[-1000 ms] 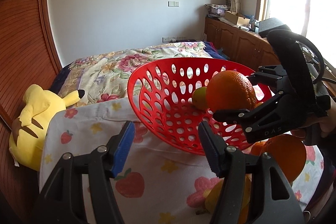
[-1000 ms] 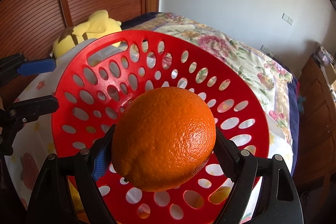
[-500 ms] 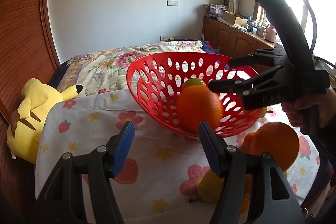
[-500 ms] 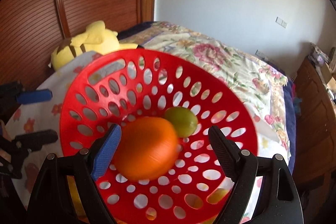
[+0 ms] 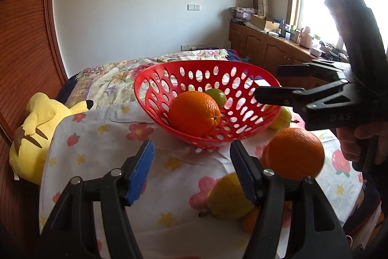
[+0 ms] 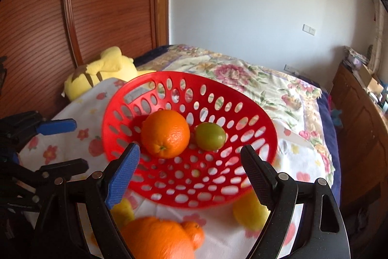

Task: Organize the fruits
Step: 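Move the right tool back and grasp another large orange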

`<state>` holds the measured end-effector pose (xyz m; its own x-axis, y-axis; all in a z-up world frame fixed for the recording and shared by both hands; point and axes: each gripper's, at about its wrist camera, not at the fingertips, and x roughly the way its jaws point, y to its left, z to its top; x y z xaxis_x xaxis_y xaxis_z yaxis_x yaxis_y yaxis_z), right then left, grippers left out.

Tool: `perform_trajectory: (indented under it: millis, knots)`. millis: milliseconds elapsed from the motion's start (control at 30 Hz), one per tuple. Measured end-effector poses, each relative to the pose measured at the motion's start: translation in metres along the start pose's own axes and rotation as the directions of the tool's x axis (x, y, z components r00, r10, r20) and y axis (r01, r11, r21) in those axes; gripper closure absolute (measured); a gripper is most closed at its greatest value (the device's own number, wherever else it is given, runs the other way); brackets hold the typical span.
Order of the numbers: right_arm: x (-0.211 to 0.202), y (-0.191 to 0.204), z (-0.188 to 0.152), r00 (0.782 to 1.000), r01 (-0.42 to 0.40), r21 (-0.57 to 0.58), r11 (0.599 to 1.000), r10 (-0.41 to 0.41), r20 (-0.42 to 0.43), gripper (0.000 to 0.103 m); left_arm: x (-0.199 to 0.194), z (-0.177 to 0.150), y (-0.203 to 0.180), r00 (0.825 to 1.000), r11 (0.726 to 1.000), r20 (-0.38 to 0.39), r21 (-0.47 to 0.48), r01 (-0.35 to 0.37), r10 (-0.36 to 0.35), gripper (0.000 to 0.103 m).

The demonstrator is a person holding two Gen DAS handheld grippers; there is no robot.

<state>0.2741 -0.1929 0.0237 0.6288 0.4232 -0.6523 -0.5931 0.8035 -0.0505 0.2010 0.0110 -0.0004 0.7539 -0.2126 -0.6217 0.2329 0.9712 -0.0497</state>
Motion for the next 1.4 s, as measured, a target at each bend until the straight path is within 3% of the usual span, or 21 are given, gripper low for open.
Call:
perform_trajectory:
  millis: [667,1400]
  knots:
    - [-0.076,0.014,-0.106,0.995,0.029,0.165,0.986,-0.045,0.094,0.016,-0.022,-0.067,-0.028,0.999,0.999,-0.008,-0.003,0.033,-0.033,0.035]
    - [-0.031,0.016,-0.099,0.998,-0.030,0.205,0.978,0.020,0.052,0.008,-0.008,-0.086,-0.029,0.998,0.999,-0.037,-0.022,0.040,-0.041,0.035]
